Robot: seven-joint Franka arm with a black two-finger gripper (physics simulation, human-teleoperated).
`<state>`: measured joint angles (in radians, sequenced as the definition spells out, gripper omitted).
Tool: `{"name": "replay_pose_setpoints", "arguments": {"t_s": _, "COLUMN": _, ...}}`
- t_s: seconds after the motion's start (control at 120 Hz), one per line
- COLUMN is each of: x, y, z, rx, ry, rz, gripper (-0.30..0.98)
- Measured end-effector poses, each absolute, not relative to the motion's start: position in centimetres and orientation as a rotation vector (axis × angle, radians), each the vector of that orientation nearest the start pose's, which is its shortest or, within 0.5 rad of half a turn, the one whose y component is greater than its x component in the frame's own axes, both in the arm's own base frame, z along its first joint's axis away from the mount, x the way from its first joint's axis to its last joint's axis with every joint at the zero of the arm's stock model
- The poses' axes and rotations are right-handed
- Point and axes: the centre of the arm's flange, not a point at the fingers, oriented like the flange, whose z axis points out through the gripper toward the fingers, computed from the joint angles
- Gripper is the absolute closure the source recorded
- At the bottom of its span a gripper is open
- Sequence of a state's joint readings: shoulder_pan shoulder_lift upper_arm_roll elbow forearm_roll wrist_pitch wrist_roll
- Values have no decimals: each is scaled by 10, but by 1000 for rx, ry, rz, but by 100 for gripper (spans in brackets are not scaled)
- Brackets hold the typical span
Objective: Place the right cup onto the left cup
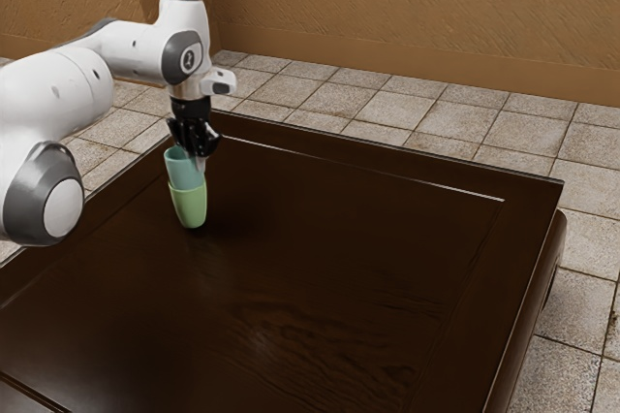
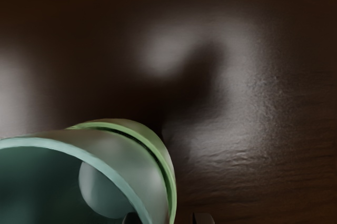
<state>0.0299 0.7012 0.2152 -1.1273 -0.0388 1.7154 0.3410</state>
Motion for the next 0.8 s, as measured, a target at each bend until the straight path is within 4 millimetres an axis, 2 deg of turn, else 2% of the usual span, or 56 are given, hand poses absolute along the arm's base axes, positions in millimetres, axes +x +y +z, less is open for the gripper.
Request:
{"name": "replay_pose_setpoints", "arguments": {"t_s": 0.1, "x": 721, "y": 132, "z": 393, "rx": -3081, "ry": 182, "rz": 184, "gripper": 41}}
{"name": "replay_pose_setpoints", "arguments": {"t_s": 0.158, "x": 719, "y": 134, "z": 403, "rx": -3090, "ry": 162, "rz": 176, "gripper": 31}}
{"name": "replay_pose_setpoints", "arguments": {"t_s": 0.275, "x": 708, "y": 132, "z": 454, "rx": -3098, "ry": 135, "rz": 114, "gripper": 18}}
{"name": "replay_pose_setpoints", "arguments": {"t_s": 0.367, "x": 693, "y": 124, "z": 498, "rx": -3113, "ry": 127, "rz": 69, "gripper": 12}}
{"name": "replay_pose_setpoints", "arguments": {"t_s": 0.517, "x": 653, "y": 94, "z": 531, "rx": -3153, "ry": 157, "rz": 105, "gripper": 6}}
{"name": "replay_pose_setpoints", "arguments": {"t_s": 0.675, "x": 609, "y": 61, "z": 543, "rx": -3179, "ry": 216, "rz": 153, "gripper": 3}}
{"name": "replay_pose_setpoints", "arguments": {"t_s": 0.8, "x": 585, "y": 29, "z": 553, "rx": -3167, "ry": 288, "rz": 153, "gripper": 2}}
